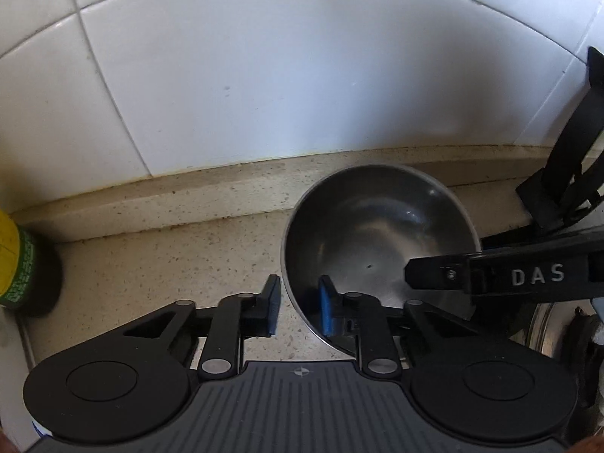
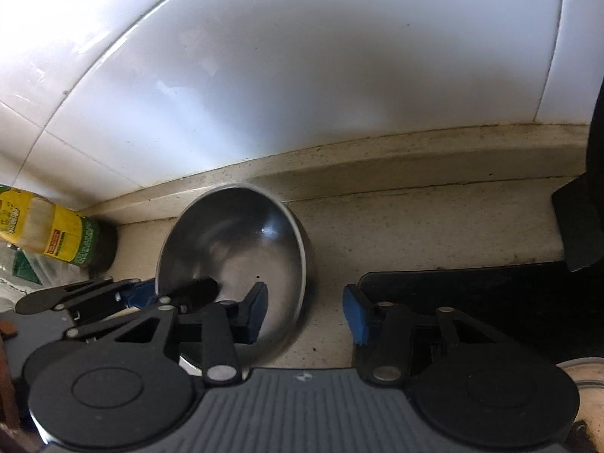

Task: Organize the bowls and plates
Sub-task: 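Grasp the rim of that steel bowl with the right tool, then carry the bowl over the two nested bowls and lower it in, then open the right tool and pull it back from the bowl stack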

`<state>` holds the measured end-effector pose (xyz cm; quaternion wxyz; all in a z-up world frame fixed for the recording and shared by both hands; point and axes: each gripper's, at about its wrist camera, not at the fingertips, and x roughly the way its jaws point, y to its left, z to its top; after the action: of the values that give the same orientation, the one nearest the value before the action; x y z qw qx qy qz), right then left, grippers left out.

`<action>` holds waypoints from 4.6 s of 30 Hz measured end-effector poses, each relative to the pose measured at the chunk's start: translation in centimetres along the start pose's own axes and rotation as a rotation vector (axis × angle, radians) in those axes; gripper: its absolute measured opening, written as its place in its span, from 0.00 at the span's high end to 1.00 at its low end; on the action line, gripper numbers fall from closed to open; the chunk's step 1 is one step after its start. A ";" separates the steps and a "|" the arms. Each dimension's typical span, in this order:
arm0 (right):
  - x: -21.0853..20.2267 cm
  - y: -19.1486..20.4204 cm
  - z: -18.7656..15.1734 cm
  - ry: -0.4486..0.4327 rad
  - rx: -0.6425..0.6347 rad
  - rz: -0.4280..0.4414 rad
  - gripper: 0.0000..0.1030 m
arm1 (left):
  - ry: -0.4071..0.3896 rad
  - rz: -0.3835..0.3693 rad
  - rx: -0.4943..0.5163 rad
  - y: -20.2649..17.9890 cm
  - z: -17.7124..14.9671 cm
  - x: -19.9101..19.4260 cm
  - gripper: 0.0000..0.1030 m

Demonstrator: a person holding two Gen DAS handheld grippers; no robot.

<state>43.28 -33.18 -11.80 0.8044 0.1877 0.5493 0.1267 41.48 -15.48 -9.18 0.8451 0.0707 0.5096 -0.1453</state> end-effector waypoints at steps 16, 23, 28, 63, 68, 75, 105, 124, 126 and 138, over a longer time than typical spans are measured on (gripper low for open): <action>-3.7 1.7 -1.6 -0.037 -0.068 0.044 0.46 | -0.086 0.001 0.056 -1.3 -0.6 -4.2 0.74; -7.2 3.1 -2.8 -0.079 -0.092 0.049 0.46 | -0.138 0.008 0.074 -2.1 -1.3 -8.0 0.74; -10.2 4.6 -4.2 -0.115 -0.114 0.049 0.46 | -0.189 0.010 0.089 -2.5 -2.4 -11.5 0.73; -13.1 7.1 -14.9 -0.075 -0.051 -0.014 0.46 | -0.176 -0.071 0.199 -3.0 -12.0 -17.8 0.72; -12.8 6.6 -15.1 -0.063 -0.046 -0.021 0.46 | -0.167 -0.073 0.203 -3.0 -12.1 -17.5 0.73; -12.2 6.3 -15.1 -0.041 -0.042 -0.034 0.46 | -0.143 -0.080 0.203 -3.2 -12.0 -16.5 0.73; -10.4 6.6 -13.8 -0.018 -0.042 -0.080 0.43 | -0.085 -0.109 0.230 -2.7 -11.4 -13.8 0.59; -12.3 6.4 -14.3 -0.061 -0.061 -0.105 0.41 | -0.123 -0.098 0.238 -2.3 -11.6 -15.0 0.58; -12.6 6.7 -14.4 -0.066 -0.067 -0.103 0.40 | -0.130 -0.088 0.243 -2.2 -11.7 -15.2 0.58; -13.4 8.1 -15.7 -0.081 -0.097 -0.107 0.36 | -0.167 -0.046 0.238 -1.1 -12.4 -16.3 0.43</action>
<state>23.84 -28.87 -2.17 0.8397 0.1239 0.5187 0.1022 23.49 -10.41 -0.60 0.8667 0.1463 0.4181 -0.2294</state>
